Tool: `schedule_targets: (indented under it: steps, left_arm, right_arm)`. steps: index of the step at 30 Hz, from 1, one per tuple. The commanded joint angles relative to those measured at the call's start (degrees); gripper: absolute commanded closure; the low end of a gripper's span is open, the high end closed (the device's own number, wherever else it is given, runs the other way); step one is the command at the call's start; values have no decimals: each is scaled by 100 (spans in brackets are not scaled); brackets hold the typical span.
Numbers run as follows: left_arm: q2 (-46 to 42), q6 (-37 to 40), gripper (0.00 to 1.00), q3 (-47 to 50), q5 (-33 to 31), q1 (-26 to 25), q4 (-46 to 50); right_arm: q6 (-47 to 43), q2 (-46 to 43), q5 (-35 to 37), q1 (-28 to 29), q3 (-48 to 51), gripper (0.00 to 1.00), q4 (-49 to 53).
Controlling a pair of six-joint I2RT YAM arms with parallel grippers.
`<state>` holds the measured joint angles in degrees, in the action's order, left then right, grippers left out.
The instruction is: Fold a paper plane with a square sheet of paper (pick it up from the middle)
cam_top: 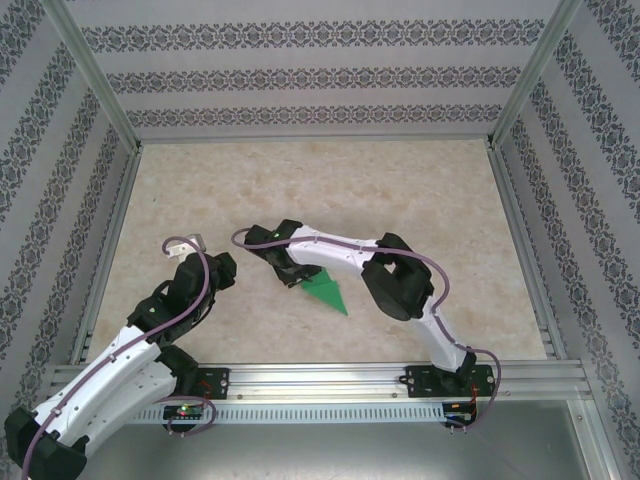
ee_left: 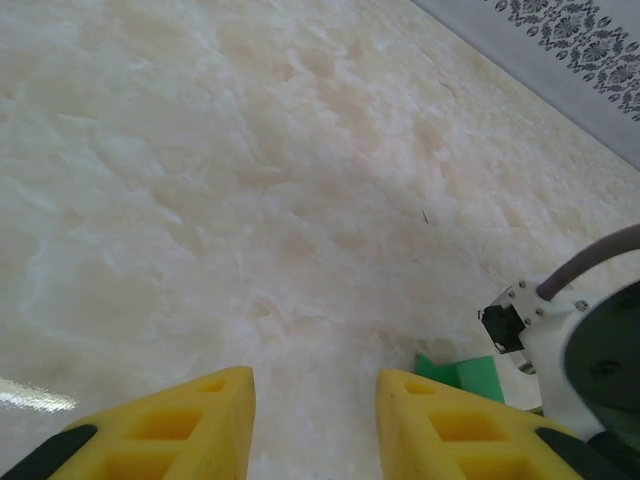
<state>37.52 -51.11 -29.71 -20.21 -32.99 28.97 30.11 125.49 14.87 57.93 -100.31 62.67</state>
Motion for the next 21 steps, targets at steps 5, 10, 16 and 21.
schedule_targets:
  steps: [5,10,16,21]
  left_arm:
    - [383,158,57,-20,711,62,-241]
    - [1272,268,57,-237,1540,64,-613]
    - [2455,408,57,-577,2325,26,-974]
    - [3299,453,57,-893,2641,-149,-1186]
  right_arm:
    - [167,-2561,-1795,-741,2178,44,-2330]
    - [448,-3928,-3544,-1654,4374,61,-4130]
    - [36,-4132,-3847,-2029,5086,71,-4014]
    - [35,-3866,-4308,-2086,5279,80,-4277]
